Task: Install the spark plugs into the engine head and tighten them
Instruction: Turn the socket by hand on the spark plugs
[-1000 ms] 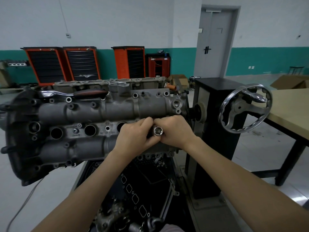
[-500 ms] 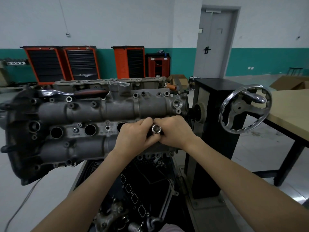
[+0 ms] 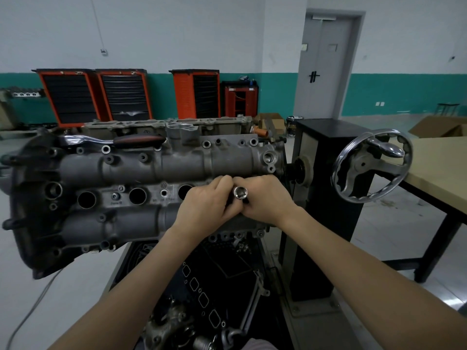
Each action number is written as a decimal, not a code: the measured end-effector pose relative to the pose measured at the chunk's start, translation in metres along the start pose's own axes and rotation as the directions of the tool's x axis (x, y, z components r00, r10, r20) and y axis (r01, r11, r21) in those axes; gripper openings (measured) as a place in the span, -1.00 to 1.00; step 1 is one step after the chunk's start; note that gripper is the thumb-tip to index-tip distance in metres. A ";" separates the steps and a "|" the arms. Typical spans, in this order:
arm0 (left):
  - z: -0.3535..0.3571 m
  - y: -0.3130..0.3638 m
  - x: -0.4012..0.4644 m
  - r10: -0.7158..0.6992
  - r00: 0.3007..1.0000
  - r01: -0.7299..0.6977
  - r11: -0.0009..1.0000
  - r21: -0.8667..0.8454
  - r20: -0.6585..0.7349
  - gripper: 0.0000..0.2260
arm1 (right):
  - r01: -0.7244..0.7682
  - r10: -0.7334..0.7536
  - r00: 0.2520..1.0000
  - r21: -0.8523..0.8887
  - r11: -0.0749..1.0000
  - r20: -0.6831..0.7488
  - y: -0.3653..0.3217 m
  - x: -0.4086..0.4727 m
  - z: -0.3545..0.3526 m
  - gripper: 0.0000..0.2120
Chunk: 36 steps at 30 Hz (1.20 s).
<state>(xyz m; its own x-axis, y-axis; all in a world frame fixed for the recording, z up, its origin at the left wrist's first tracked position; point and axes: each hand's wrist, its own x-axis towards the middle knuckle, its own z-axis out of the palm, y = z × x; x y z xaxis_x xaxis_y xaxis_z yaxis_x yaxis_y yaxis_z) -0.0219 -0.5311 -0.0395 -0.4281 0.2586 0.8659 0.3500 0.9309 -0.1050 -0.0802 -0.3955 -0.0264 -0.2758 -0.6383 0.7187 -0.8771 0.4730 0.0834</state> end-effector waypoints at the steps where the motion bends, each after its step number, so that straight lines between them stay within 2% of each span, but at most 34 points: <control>1: 0.000 0.000 0.000 0.001 1.000 -0.001 1.000 0.004 0.008 -0.74 | 0.003 -0.003 1.000 0.004 1.000 -0.011 0.000 0.000 0.000 -0.91; 5: 0.000 -0.001 0.000 0.003 1.000 -0.002 0.999 0.041 -0.020 -0.75 | -0.007 0.006 0.999 -0.023 1.000 -0.034 0.003 0.000 -0.001 -0.80; 8: 0.002 -0.005 -0.001 0.020 0.998 -0.017 0.999 0.044 -0.060 -0.67 | -0.011 0.010 1.000 -0.020 1.000 -0.021 0.003 0.000 0.000 -0.76; 17: -0.001 0.000 0.000 -0.021 0.999 0.020 0.999 -0.029 -0.032 -0.75 | -0.027 0.027 0.999 -0.009 1.000 0.030 -0.001 0.001 0.002 -0.85; 24: 0.001 -0.005 0.000 -0.003 0.998 0.005 0.999 0.049 -0.057 -0.68 | -0.028 0.028 0.999 0.008 1.000 0.026 0.003 0.000 0.001 -0.85; 30: -0.003 -0.001 0.000 0.007 1.000 -0.007 0.999 -0.034 -0.007 -0.74 | -0.039 0.039 0.999 -0.003 0.999 0.034 0.000 0.001 0.000 -0.82; 36: -0.003 0.001 0.000 -0.038 0.999 0.039 0.997 -0.066 0.015 -0.77 | 0.014 -0.014 1.000 0.007 1.000 -0.005 0.000 0.001 -0.001 -0.91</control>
<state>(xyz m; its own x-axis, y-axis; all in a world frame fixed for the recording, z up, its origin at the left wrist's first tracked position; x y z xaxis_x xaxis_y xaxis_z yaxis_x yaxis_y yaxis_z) -0.0193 -0.5308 -0.0386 -0.4533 0.2265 0.8621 0.3875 0.9211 -0.0382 -0.0799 -0.3953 -0.0252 -0.2613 -0.6420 0.7208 -0.8836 0.4597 0.0892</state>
